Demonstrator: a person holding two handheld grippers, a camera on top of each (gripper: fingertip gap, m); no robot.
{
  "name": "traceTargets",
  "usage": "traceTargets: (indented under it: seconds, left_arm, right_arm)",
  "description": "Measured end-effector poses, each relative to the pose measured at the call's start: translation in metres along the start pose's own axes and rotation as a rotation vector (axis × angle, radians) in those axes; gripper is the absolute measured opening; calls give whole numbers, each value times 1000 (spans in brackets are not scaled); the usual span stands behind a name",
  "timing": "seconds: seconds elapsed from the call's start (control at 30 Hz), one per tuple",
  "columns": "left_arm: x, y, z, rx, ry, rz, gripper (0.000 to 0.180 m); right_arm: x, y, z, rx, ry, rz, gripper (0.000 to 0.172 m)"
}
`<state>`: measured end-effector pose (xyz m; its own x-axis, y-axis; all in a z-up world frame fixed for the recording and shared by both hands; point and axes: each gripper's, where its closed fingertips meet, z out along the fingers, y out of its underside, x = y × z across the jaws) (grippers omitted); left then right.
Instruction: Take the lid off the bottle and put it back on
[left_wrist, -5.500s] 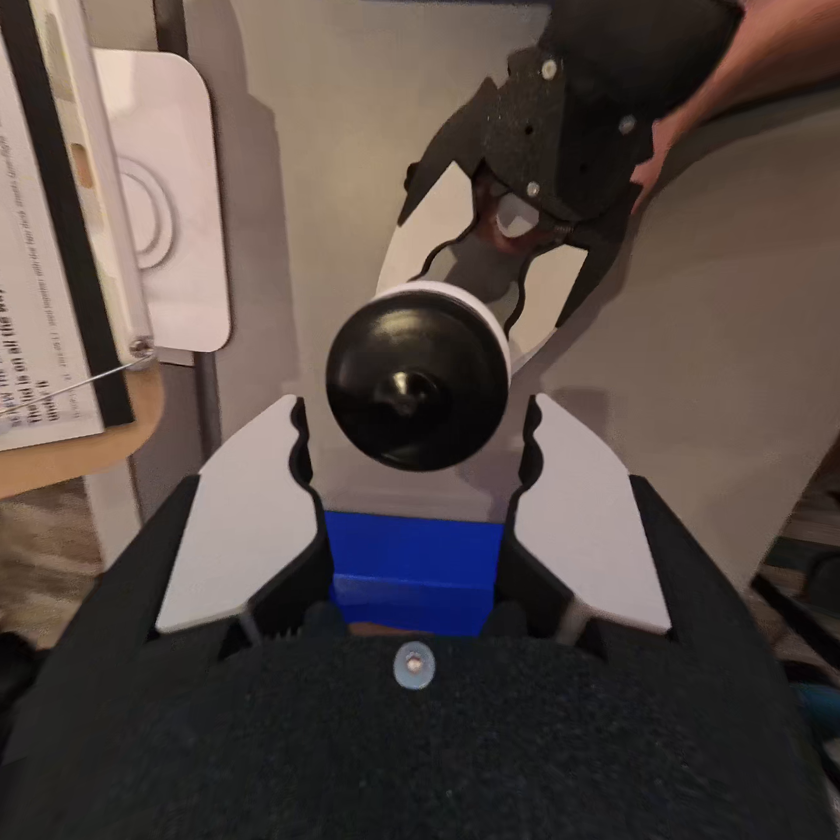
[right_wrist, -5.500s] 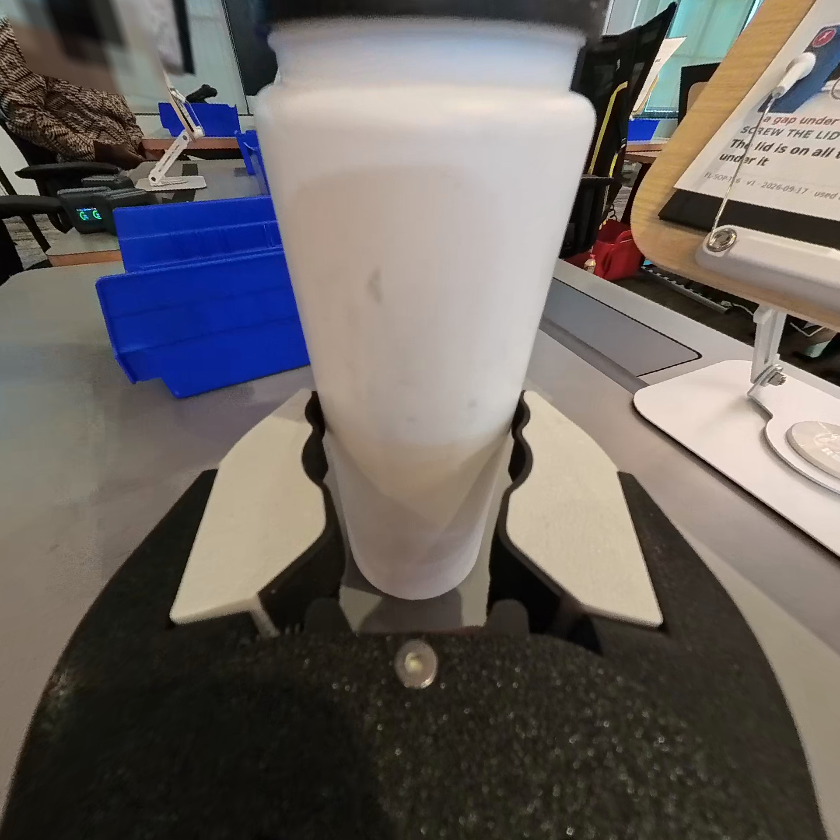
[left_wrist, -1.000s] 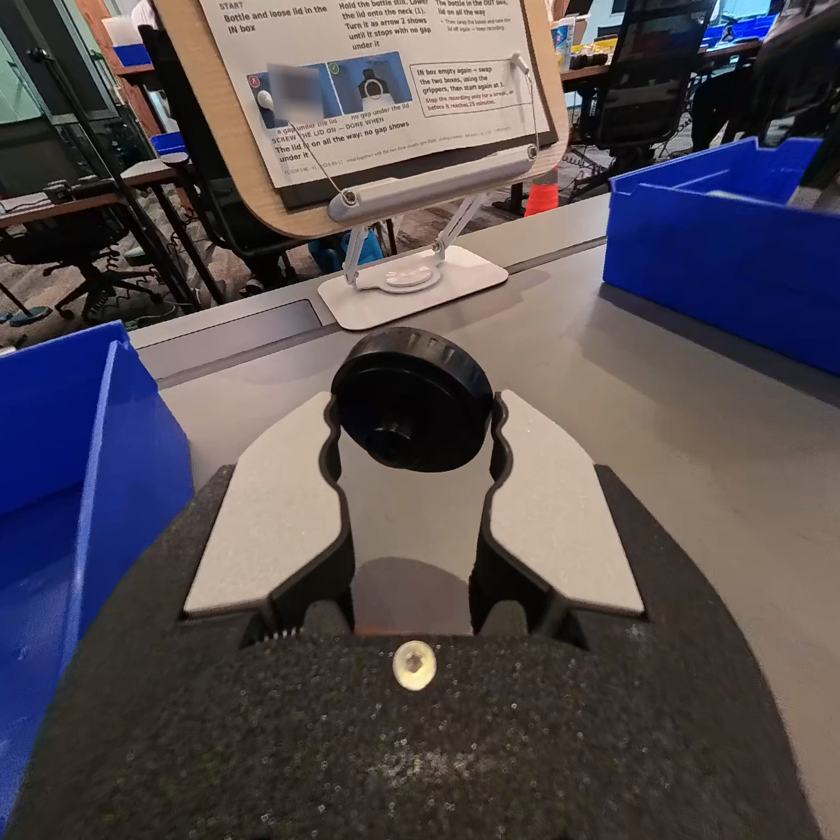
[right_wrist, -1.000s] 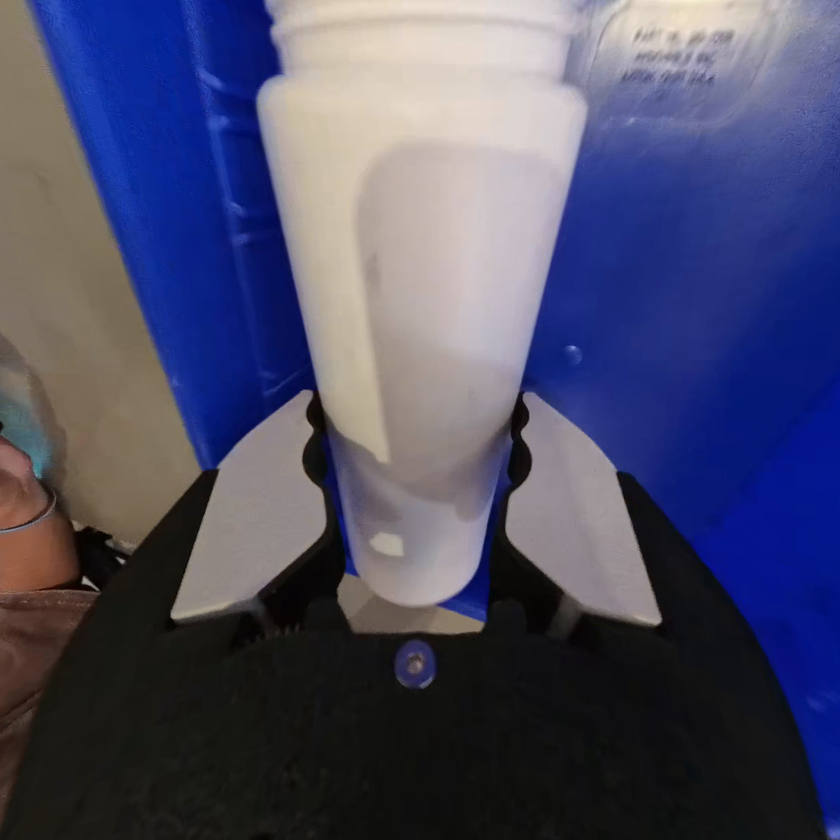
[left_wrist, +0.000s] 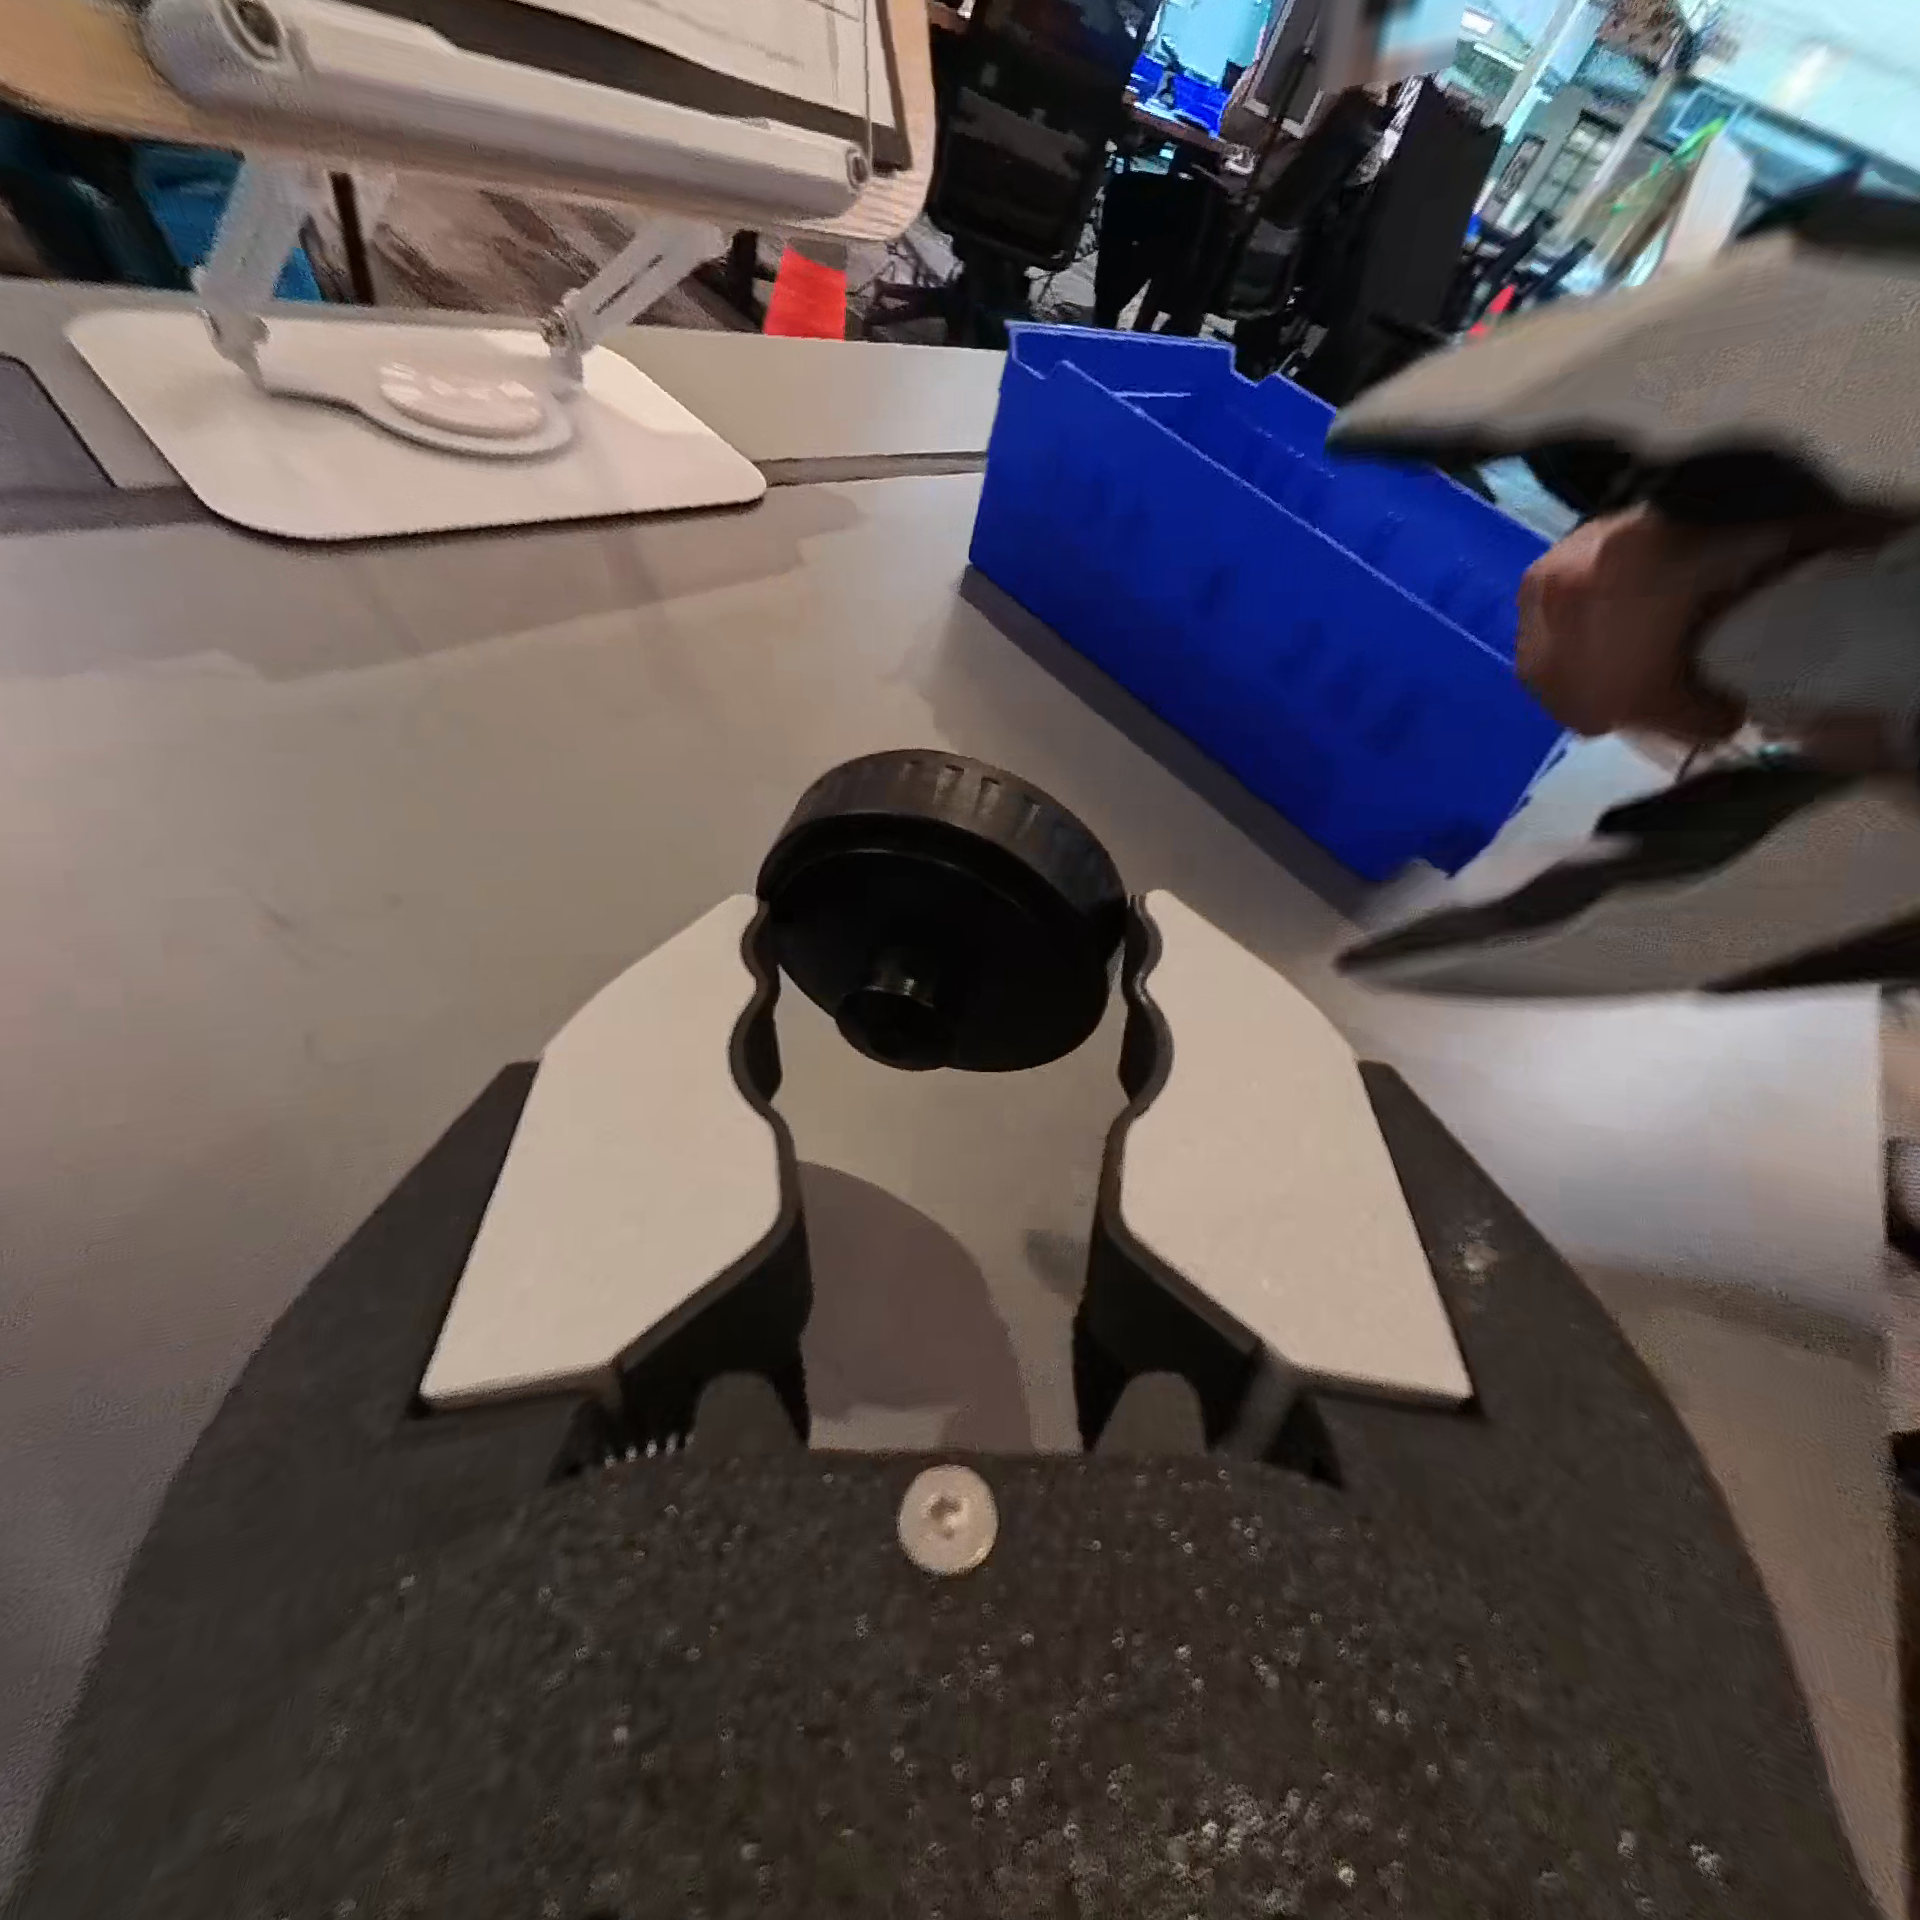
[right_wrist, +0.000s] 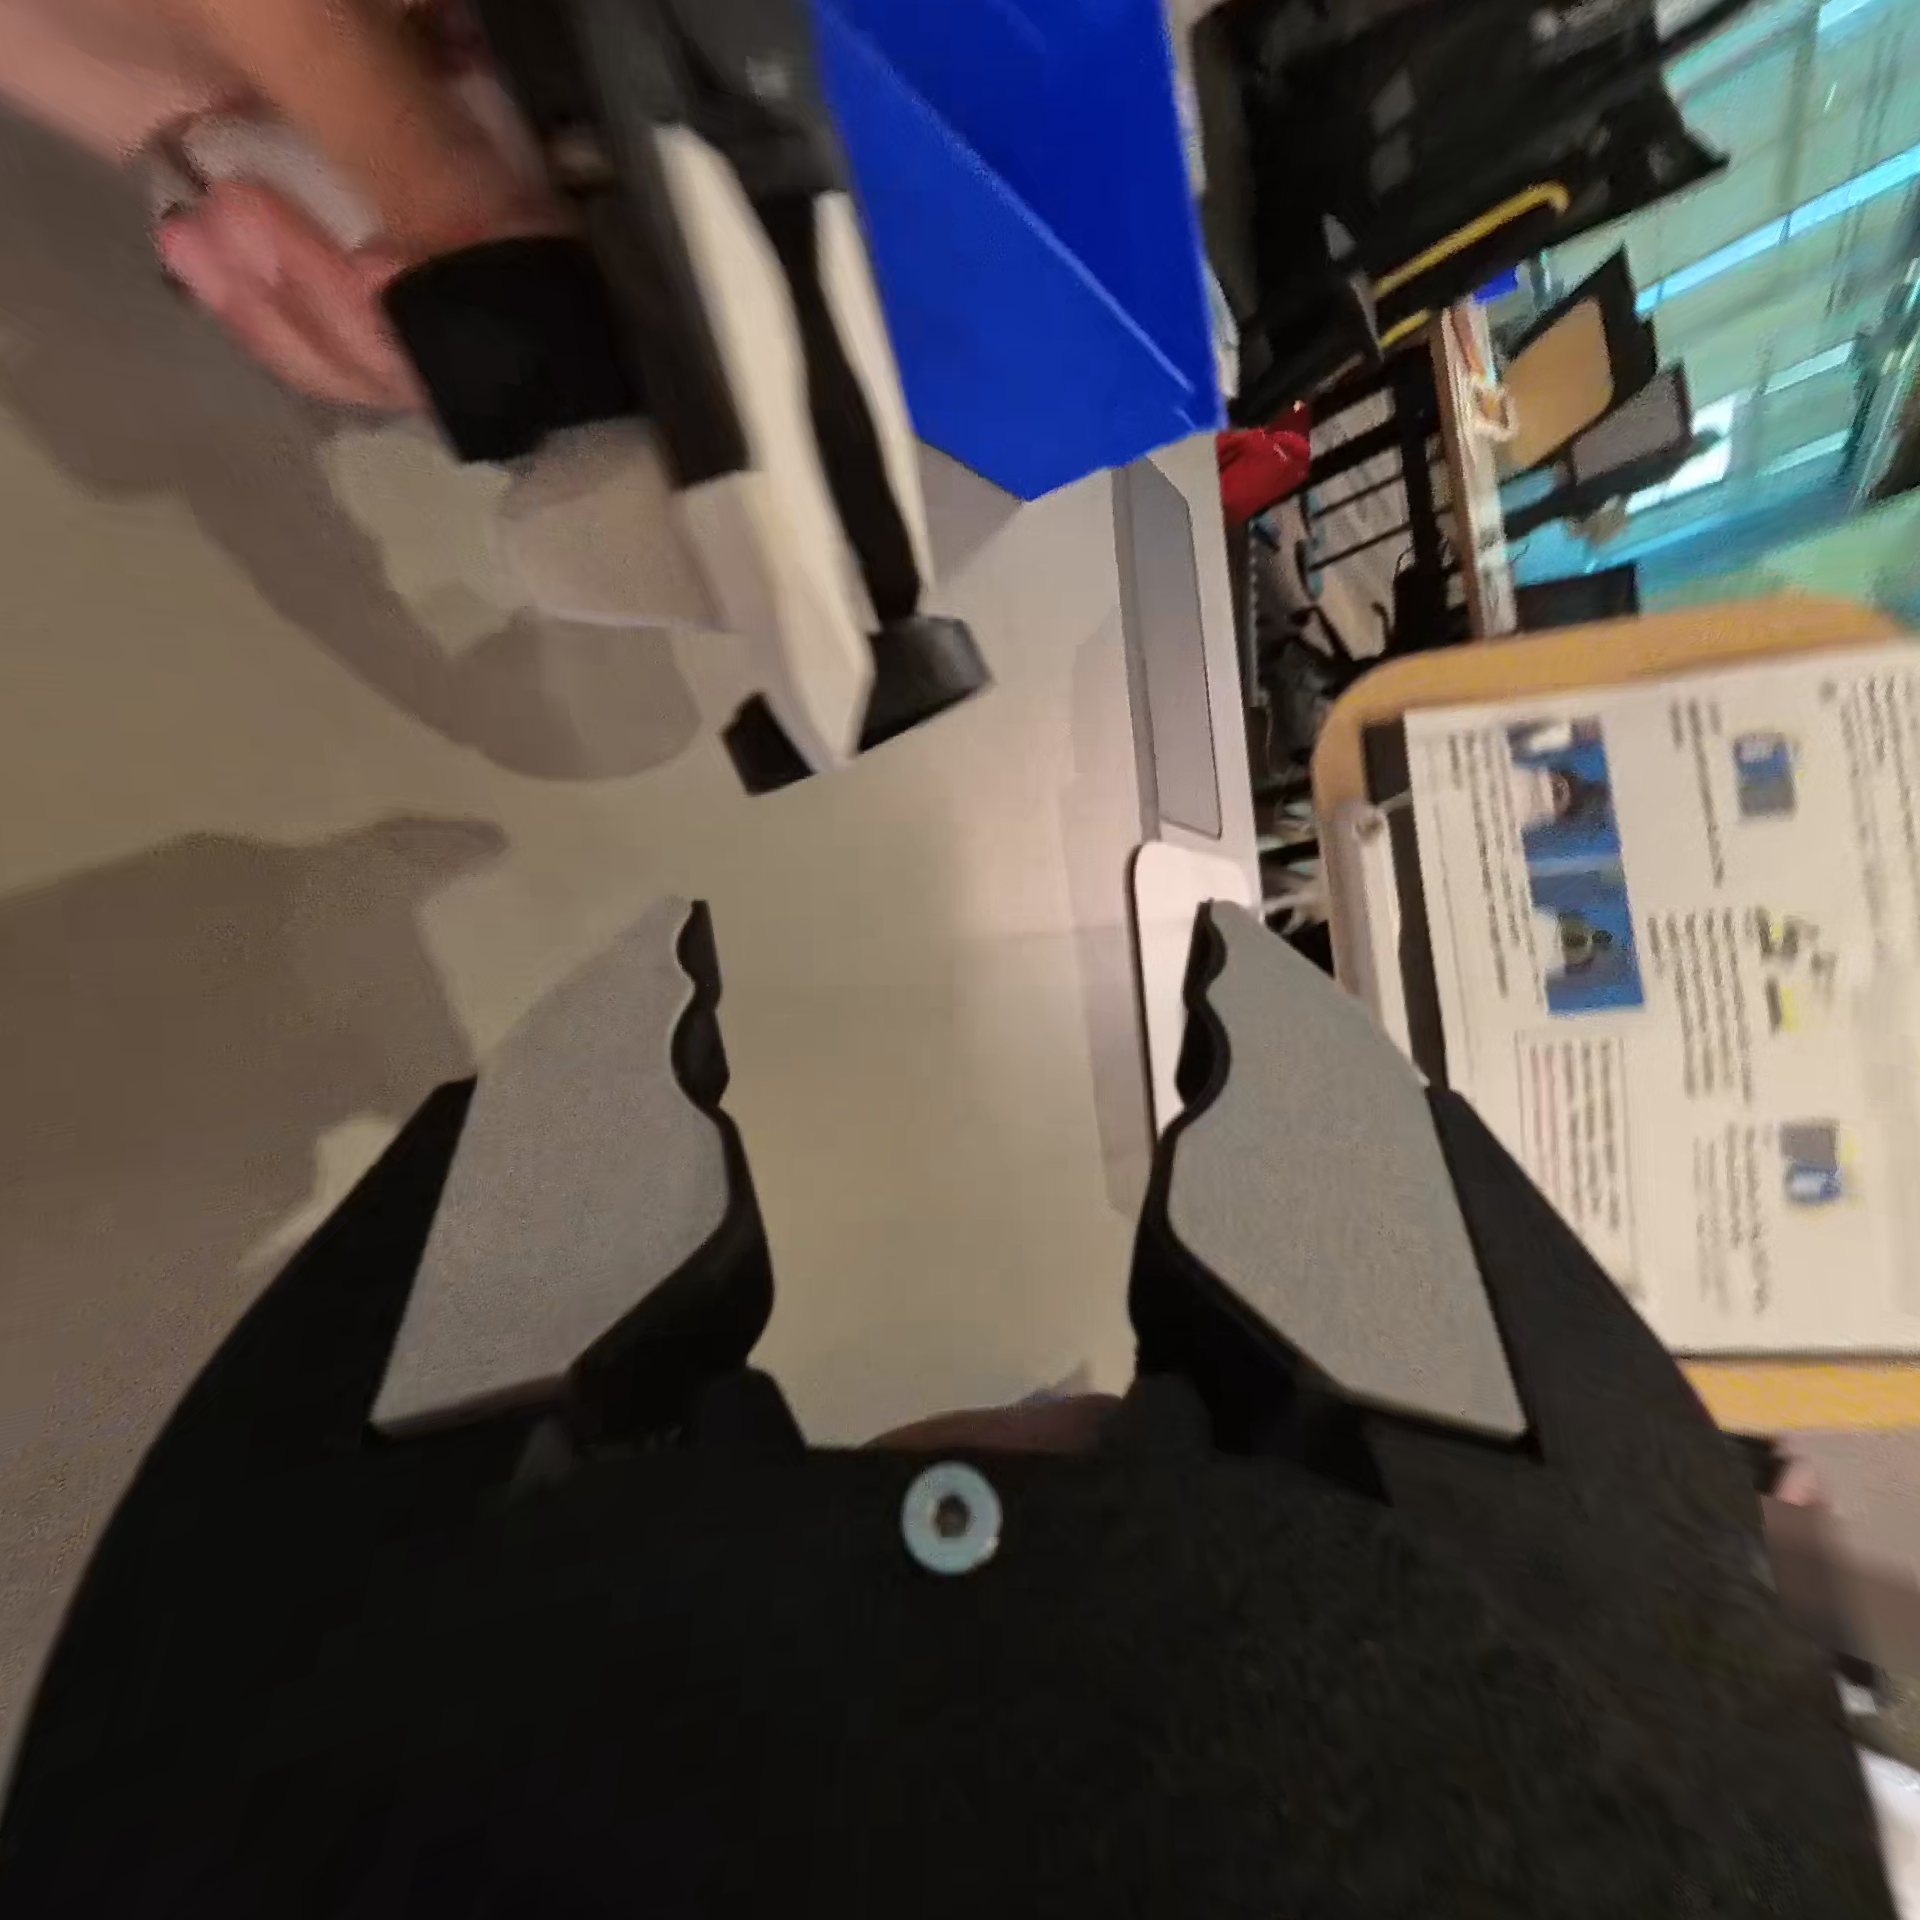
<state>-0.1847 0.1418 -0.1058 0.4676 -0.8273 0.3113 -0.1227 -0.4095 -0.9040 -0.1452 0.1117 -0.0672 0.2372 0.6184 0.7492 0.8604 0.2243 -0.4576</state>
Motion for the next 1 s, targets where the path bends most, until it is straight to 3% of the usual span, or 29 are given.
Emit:
traceTargets:
  seconds: [0.23, 0.37, 0.57, 0.67, 0.73, 0.8, 0.9, 1.0]
  left_arm:
    - [-2, 12, 6, -66, -27, 36, 63]
    - [0, 13, 5, -73, -34, 74, 63]
    - [7, 12, 5, -69, 17, 50, 63]
    - [10, 4, 0, -21, 39, 57, 65]
    - [7, -4, -5, 22, 39, 51, 82]
    - [1, -9, -9, 53, 43, 9, 83]
    - [-7, -7, -8, 42, 64, -85, 78]
    - [-7, -3, -5, 29, 90, -137, 73]
  right_arm:
    - [-37, -11, 54, -97, 62, -356, 89]
    - [-34, -2, 69, -148, 69, -382, 89]
    - [-29, 4, 75, -177, 71, -412, 74]
    - [-25, 2, 70, -164, 88, -388, 73]
    - [-15, 7, 61, -169, 128, -385, 73]
    - [0, 15, 48, -165, 165, -338, 73]
    - [37, 27, 14, -134, 262, -201, 73]
    - [89, 42, -34, -67, 375, 51, 73]
